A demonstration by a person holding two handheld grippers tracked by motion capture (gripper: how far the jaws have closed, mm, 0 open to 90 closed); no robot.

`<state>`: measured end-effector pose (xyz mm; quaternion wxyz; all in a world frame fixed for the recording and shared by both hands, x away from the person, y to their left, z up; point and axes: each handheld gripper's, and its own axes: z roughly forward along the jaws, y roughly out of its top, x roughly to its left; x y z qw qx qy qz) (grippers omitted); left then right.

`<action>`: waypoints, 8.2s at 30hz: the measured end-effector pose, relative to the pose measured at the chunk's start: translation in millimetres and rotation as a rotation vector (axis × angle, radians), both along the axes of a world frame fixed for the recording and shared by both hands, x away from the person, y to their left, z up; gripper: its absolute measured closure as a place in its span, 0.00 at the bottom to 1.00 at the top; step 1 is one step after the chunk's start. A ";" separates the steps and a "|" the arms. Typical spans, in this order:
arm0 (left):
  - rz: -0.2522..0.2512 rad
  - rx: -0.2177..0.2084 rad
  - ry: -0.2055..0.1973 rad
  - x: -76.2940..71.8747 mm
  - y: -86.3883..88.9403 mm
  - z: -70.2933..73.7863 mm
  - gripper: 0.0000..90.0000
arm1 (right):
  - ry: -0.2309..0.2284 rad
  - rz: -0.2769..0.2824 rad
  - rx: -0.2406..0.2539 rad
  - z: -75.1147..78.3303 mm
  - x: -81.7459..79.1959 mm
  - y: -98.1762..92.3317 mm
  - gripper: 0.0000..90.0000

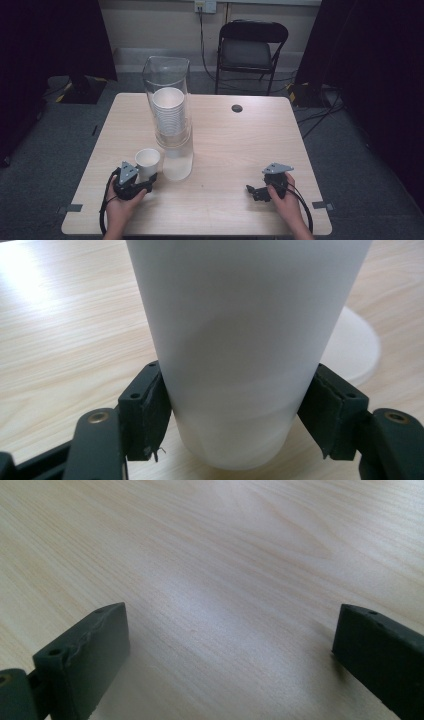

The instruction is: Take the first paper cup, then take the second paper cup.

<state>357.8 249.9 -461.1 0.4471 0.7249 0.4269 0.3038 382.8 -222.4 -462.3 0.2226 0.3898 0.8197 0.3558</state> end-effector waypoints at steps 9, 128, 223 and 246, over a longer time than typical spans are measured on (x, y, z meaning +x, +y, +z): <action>0.084 -0.013 0.019 8.8 12.8 -2.2 0.36 | 0.000 0.000 0.000 0.0 0.0 0.0 0.01; -0.090 -0.153 -0.043 18.3 -57.2 54.1 0.21 | 0.007 0.003 0.001 -0.2 1.4 0.4 0.00; -0.043 0.068 -0.020 39.4 -85.1 35.9 0.42 | 0.007 0.005 -0.004 -0.1 1.9 0.4 0.00; -0.206 0.003 0.024 8.4 -92.0 7.1 0.40 | 0.006 0.019 -0.006 0.0 3.0 0.7 0.00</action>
